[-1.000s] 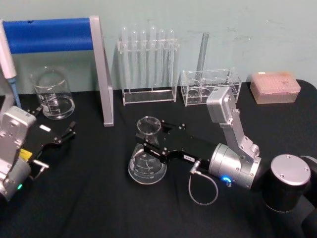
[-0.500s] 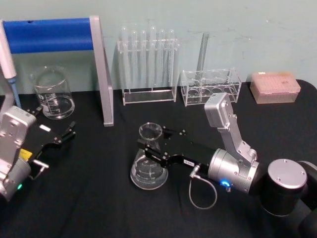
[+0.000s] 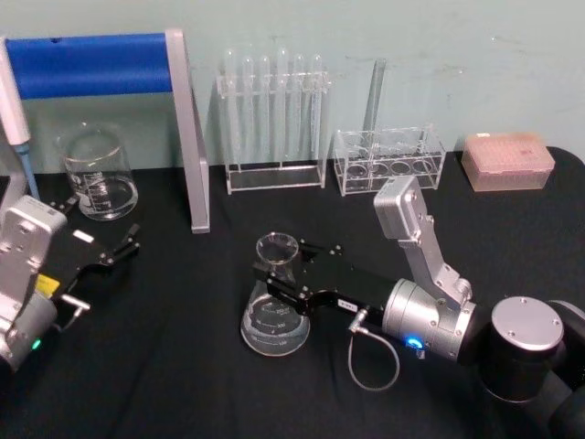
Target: Grasp the erlenmeyer flask with one hand, shake it three times, then place it back.
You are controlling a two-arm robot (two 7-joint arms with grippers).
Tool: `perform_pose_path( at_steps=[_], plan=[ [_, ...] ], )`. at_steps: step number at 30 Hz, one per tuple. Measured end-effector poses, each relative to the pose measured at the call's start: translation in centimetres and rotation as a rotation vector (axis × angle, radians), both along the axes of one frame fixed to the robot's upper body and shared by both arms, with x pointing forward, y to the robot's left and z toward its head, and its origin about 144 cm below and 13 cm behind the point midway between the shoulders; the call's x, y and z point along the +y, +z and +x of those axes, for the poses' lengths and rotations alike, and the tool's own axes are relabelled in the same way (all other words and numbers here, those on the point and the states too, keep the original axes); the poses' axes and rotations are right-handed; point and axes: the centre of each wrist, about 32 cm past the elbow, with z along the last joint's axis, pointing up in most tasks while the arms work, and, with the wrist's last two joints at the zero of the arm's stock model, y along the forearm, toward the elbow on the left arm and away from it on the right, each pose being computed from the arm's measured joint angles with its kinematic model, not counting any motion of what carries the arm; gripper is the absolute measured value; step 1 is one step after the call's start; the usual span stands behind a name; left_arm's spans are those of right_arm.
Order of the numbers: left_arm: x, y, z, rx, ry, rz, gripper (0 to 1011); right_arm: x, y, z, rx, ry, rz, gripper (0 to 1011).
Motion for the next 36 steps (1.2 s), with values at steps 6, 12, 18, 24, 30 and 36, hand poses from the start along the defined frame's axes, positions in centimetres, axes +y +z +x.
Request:
perform_pose_path(
  at_steps=[6, 12, 18, 24, 30, 36],
  plan=[
    [0.00, 0.00, 0.00, 0.000, 0.000, 0.000, 1001, 0.01, -0.05, -0.09, 0.002, 0.000, -0.003, 453],
    [0.00, 0.00, 0.00, 0.000, 0.000, 0.000, 1001, 0.03, -0.01, -0.14, -0.002, -0.004, -0.009, 453],
    [0.00, 0.00, 0.00, 0.000, 0.000, 0.000, 1001, 0.03, 0.01, -0.14, -0.002, -0.003, -0.009, 453],
    [0.00, 0.00, 0.00, 0.000, 0.000, 0.000, 1001, 0.03, 0.02, -0.14, -0.001, -0.003, -0.009, 453],
    [0.00, 0.00, 0.00, 0.000, 0.000, 0.000, 1001, 0.03, 0.05, -0.12, -0.002, -0.002, -0.007, 516],
    [0.00, 0.00, 0.00, 0.000, 0.000, 0.000, 1001, 0.03, 0.05, -0.12, -0.002, -0.002, -0.007, 704]
  ],
)
